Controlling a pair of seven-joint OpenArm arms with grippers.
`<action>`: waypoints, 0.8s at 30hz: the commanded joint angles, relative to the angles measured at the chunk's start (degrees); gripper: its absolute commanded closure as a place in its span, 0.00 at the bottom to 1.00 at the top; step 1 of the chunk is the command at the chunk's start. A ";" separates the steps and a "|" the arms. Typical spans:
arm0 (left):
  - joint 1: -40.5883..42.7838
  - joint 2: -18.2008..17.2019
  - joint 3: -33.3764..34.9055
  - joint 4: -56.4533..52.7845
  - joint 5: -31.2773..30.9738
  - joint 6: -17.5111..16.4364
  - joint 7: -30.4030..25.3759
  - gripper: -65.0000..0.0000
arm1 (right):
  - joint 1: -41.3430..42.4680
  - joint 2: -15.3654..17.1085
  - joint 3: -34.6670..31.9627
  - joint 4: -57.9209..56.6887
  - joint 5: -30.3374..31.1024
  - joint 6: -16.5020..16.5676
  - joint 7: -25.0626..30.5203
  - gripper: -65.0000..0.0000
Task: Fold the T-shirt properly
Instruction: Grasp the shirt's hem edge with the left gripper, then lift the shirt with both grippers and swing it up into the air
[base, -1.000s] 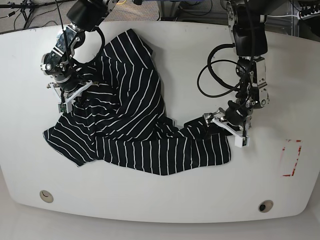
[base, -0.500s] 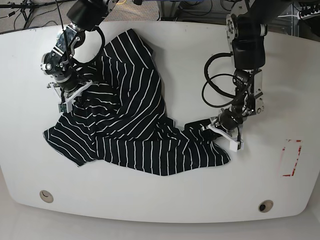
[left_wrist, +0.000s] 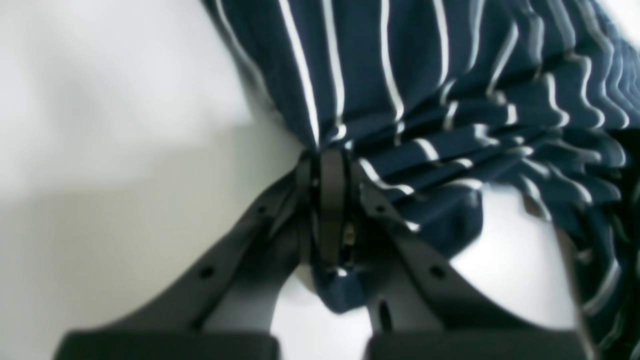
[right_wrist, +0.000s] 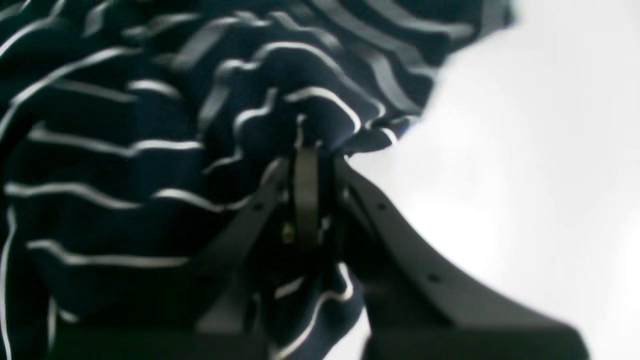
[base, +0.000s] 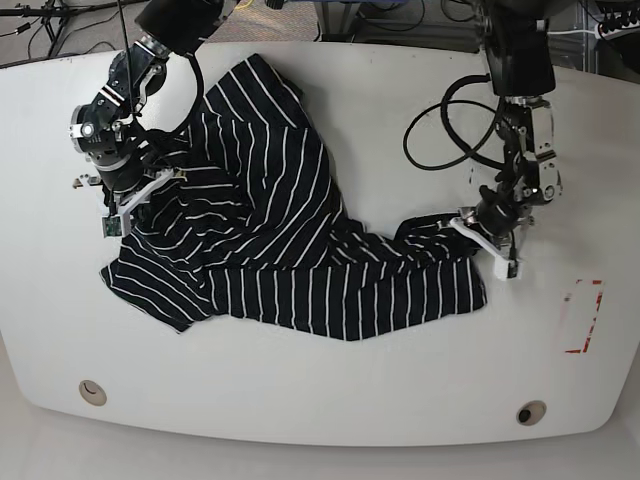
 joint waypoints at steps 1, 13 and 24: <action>-0.67 -2.74 -0.13 6.08 -1.08 -0.43 -2.12 1.00 | 1.93 1.73 -0.16 1.89 0.51 0.25 0.65 0.99; 4.43 -9.51 -0.48 24.02 -1.17 -0.43 -2.12 1.00 | 4.48 4.37 -5.35 4.35 0.51 0.25 0.65 0.99; 6.81 -10.03 -5.05 35.18 -0.73 -0.43 -2.12 1.00 | 7.38 4.37 -8.16 6.02 0.51 0.25 0.65 0.99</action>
